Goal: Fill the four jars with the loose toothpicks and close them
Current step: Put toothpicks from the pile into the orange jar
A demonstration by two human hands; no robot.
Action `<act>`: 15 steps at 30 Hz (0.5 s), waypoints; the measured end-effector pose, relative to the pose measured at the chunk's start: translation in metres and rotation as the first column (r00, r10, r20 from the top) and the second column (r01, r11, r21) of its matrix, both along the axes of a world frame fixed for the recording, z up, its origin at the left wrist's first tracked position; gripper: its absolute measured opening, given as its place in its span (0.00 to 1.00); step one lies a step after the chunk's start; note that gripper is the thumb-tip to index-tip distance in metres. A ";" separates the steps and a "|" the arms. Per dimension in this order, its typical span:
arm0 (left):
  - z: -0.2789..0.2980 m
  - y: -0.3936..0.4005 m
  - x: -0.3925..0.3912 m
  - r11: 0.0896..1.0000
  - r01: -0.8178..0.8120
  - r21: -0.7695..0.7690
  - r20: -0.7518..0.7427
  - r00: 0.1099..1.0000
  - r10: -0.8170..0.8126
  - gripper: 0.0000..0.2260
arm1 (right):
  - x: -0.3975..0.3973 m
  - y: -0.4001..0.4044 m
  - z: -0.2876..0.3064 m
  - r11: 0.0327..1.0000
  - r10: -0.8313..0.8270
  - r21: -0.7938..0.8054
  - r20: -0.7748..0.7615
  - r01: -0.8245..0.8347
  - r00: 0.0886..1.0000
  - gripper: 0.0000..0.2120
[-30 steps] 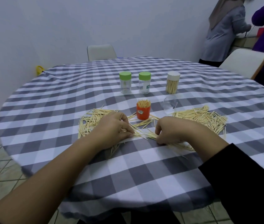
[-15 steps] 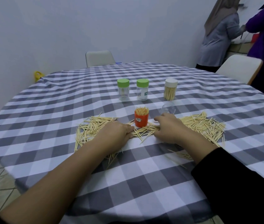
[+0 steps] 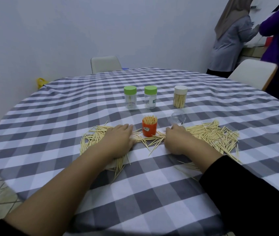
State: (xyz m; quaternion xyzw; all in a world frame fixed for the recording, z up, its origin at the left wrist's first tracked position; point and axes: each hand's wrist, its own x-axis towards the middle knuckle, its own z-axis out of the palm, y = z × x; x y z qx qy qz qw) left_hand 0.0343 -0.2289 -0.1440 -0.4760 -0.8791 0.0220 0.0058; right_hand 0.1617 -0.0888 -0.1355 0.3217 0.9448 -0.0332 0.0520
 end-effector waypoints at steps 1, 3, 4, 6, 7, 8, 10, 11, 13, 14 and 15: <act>0.003 0.000 0.000 1.000 0.003 -0.019 0.029 1.000 -0.003 0.24 | 0.000 0.000 0.002 1.000 -0.005 -0.019 0.023 0.005 1.000 0.24; 0.009 0.000 0.000 0.999 0.022 -0.034 0.091 0.996 -0.019 0.20 | -0.001 0.000 0.006 0.999 0.004 -0.049 0.043 -0.002 0.999 0.24; 0.012 -0.001 0.000 0.999 0.025 -0.037 0.124 0.992 -0.020 0.20 | -0.001 0.000 0.007 0.998 0.007 -0.066 0.043 -0.005 0.999 0.24; 0.017 -0.003 0.001 0.999 0.022 -0.047 0.184 0.983 -0.013 0.21 | 0.000 0.002 0.010 0.996 0.006 -0.094 0.043 -0.002 0.999 0.22; 0.019 -0.004 0.001 0.998 0.020 -0.052 0.200 0.980 -0.009 0.22 | 0.001 0.003 0.011 0.996 0.002 -0.089 0.061 0.004 0.998 0.21; 0.020 -0.004 0.000 0.998 0.017 -0.059 0.202 0.979 -0.005 0.23 | 0.001 0.005 0.012 0.997 0.000 -0.072 0.086 0.006 0.996 0.19; 0.019 -0.004 -0.002 0.998 0.032 -0.061 0.167 0.986 -0.022 0.21 | -0.001 0.008 0.011 0.999 0.007 -0.043 0.135 -0.001 0.991 0.14; 0.016 -0.003 -0.003 0.997 0.052 -0.049 0.138 0.989 -0.045 0.17 | -0.003 0.007 0.011 0.999 0.005 -0.035 0.155 0.001 0.988 0.13; 0.012 0.000 -0.004 0.997 0.076 -0.032 0.048 0.996 -0.075 0.10 | -0.005 0.006 0.010 1.000 -0.001 -0.020 0.181 0.005 0.983 0.12; 0.011 0.001 -0.003 0.996 0.076 -0.041 -0.012 0.997 -0.076 0.10 | -0.007 0.005 0.009 1.000 -0.009 -0.015 0.178 0.012 0.984 0.13; 0.011 0.002 -0.002 0.996 0.073 -0.054 -0.074 0.994 -0.077 0.09 | -0.008 0.004 0.009 1.000 -0.018 -0.014 0.171 0.021 0.985 0.13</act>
